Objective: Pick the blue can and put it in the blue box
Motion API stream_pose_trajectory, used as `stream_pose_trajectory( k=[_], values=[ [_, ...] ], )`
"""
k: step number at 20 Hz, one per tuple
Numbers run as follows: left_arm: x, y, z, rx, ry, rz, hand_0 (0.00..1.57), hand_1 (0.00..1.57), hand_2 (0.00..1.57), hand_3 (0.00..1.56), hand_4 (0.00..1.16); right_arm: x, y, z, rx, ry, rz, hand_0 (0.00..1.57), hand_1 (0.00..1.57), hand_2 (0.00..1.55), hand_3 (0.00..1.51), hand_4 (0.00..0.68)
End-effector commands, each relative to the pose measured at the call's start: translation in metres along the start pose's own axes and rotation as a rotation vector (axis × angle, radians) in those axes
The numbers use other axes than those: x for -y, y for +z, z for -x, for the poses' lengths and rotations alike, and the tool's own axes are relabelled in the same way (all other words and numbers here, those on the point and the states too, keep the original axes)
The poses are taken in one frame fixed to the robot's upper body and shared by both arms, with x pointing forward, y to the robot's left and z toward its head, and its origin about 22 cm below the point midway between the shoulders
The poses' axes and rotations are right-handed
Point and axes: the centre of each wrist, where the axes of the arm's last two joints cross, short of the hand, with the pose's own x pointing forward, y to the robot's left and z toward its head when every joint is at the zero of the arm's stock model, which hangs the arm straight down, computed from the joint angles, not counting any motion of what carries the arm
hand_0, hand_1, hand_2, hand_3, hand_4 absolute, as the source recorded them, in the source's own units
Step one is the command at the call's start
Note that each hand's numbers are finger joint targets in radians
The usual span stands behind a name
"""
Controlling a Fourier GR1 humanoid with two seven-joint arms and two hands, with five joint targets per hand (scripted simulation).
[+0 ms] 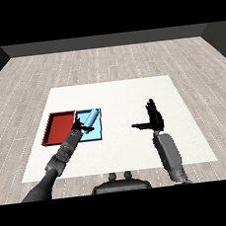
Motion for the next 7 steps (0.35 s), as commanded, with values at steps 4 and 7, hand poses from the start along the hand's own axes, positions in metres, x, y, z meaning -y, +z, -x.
stream_pose_trajectory(
  k=[4,7],
  values=[
    [-0.015,0.006,-0.023,0.341,0.317,-0.383,0.00,0.00,0.00,0.00,0.00,0.007,-0.002,-0.008,0.033,0.036,-0.015,0.00,0.00,0.00,0.00,0.000],
    [-0.029,0.016,-0.046,0.594,0.482,-0.354,0.00,0.00,0.00,0.00,0.00,0.011,0.008,-0.001,0.023,0.094,-0.058,0.00,0.00,0.00,0.00,0.000]
  ],
)
